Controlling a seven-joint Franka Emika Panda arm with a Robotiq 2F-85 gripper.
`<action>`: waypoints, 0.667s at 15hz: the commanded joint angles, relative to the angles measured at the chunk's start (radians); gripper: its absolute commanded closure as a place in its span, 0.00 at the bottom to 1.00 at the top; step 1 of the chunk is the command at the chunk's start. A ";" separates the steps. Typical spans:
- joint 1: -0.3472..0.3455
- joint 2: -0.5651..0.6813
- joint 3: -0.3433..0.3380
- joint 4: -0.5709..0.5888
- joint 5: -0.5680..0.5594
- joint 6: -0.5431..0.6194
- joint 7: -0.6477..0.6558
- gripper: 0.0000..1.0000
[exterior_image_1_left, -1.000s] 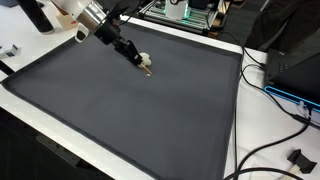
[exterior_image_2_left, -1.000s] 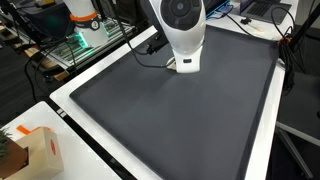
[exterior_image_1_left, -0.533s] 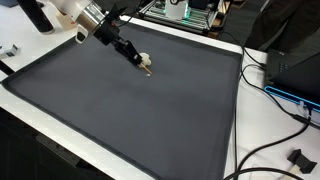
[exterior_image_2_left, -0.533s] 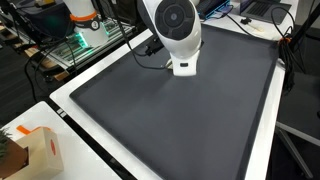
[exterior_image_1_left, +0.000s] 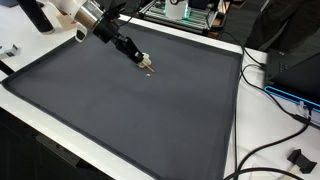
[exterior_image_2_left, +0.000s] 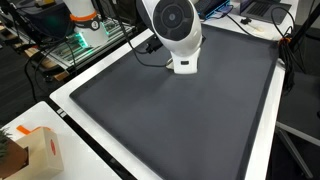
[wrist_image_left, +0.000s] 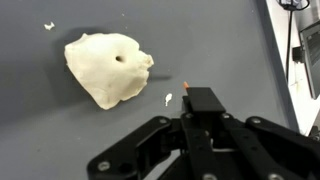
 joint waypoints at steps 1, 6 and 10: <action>-0.008 -0.031 -0.006 -0.010 0.038 -0.049 -0.023 0.97; -0.002 -0.065 -0.016 -0.014 0.039 -0.092 -0.015 0.97; 0.008 -0.108 -0.030 -0.024 0.027 -0.109 0.000 0.97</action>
